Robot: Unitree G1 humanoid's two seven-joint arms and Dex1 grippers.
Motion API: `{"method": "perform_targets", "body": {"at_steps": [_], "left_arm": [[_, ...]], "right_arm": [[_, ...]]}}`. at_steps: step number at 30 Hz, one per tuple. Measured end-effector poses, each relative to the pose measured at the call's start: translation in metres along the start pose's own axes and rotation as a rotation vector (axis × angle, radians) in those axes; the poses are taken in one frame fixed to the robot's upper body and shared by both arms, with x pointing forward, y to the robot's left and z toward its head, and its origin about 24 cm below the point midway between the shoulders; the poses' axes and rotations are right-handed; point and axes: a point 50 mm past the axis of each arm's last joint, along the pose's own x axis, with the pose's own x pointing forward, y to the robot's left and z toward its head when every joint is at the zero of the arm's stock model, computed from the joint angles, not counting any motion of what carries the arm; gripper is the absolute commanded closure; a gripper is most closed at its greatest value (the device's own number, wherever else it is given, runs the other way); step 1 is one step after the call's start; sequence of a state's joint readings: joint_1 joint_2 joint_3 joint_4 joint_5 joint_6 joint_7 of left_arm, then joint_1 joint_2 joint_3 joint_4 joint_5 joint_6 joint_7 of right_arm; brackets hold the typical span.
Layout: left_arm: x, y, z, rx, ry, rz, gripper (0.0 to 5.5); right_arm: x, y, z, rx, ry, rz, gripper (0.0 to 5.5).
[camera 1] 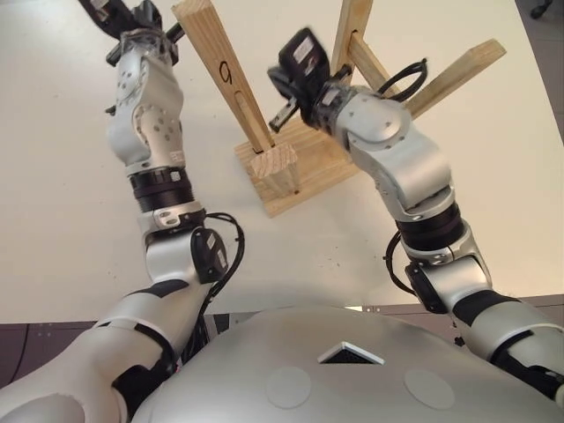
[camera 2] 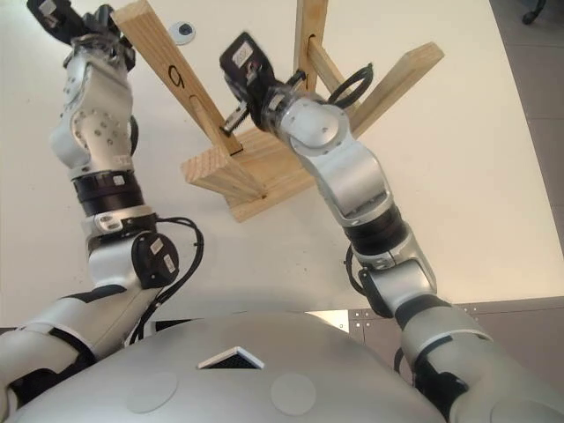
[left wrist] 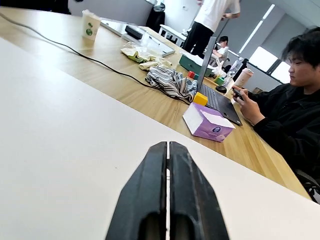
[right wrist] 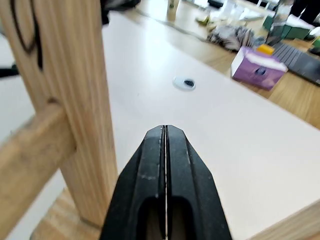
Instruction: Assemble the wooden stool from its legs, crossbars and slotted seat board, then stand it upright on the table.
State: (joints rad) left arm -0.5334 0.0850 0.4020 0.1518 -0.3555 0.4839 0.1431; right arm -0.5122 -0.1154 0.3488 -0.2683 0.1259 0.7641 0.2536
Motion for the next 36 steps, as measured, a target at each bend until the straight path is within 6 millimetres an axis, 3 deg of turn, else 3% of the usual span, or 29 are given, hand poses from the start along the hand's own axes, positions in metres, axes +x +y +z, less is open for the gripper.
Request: {"method": "perform_targets", "body": {"at_steps": [3,6,8,9,10,12,13,15,17,18,19,20,22,25,29,32,36], "left_arm": [[-0.015,0.025,-0.004,0.115,0.099,-0.095,5.47],[-0.031,0.036,-0.013,0.179,0.270,-0.197,5.47],[-0.044,0.049,-0.013,0.232,0.386,-0.232,5.47],[-0.054,0.049,-0.015,0.243,0.449,-0.276,5.47],[-0.064,0.050,-0.023,0.248,0.517,-0.289,5.47],[-0.078,0.052,-0.040,0.244,0.640,-0.297,5.47],[-0.085,0.048,-0.048,0.229,0.686,-0.319,5.47],[-0.098,0.036,-0.061,0.198,0.757,-0.384,5.47],[-0.110,0.026,-0.069,0.193,0.811,-0.431,5.47],[-0.116,0.022,-0.073,0.193,0.846,-0.449,5.47],[-0.121,0.020,-0.074,0.195,0.860,-0.460,5.47],[-0.125,0.019,-0.073,0.212,0.867,-0.461,5.47],[-0.132,0.014,-0.071,0.243,0.879,-0.484,5.47],[-0.138,0.009,-0.075,0.274,0.906,-0.495,5.47],[-0.121,0.022,-0.080,0.324,0.852,-0.340,5.47],[-0.112,0.027,-0.081,0.337,0.818,-0.295,5.47],[-0.103,0.028,-0.081,0.333,0.786,-0.279,5.47]], "right_arm": [[-0.010,-0.010,0.043,0.013,-0.217,-0.026,5.50],[-0.029,-0.038,0.099,0.100,-0.486,-0.090,5.50],[-0.059,-0.078,0.153,0.164,-0.752,-0.209,5.50],[-0.069,-0.106,0.166,0.148,-0.782,-0.291,5.50],[-0.081,-0.135,0.167,0.063,-0.774,-0.419,5.50],[-0.096,-0.174,0.155,-0.103,-0.684,-0.586,5.50],[-0.096,-0.189,0.139,-0.220,-0.560,-0.622,5.50],[-0.083,-0.209,0.073,-0.392,-0.230,-0.611,5.50],[-0.078,-0.210,-0.009,-0.395,0.073,-0.506,5.50],[-0.083,-0.200,-0.065,-0.348,0.255,-0.410,5.50],[-0.086,-0.188,-0.096,-0.356,0.357,-0.323,5.50],[-0.087,-0.176,-0.113,-0.368,0.411,-0.233,5.50],[-0.083,-0.159,-0.119,-0.394,0.412,-0.093,5.50],[-0.084,-0.113,-0.140,-0.376,0.425,0.188,5.50],[-0.089,-0.082,-0.140,-0.338,0.424,0.327,5.50],[-0.088,-0.072,-0.140,-0.325,0.427,0.357,5.50],[-0.076,-0.068,-0.144,-0.280,0.402,0.256,5.50]]}}
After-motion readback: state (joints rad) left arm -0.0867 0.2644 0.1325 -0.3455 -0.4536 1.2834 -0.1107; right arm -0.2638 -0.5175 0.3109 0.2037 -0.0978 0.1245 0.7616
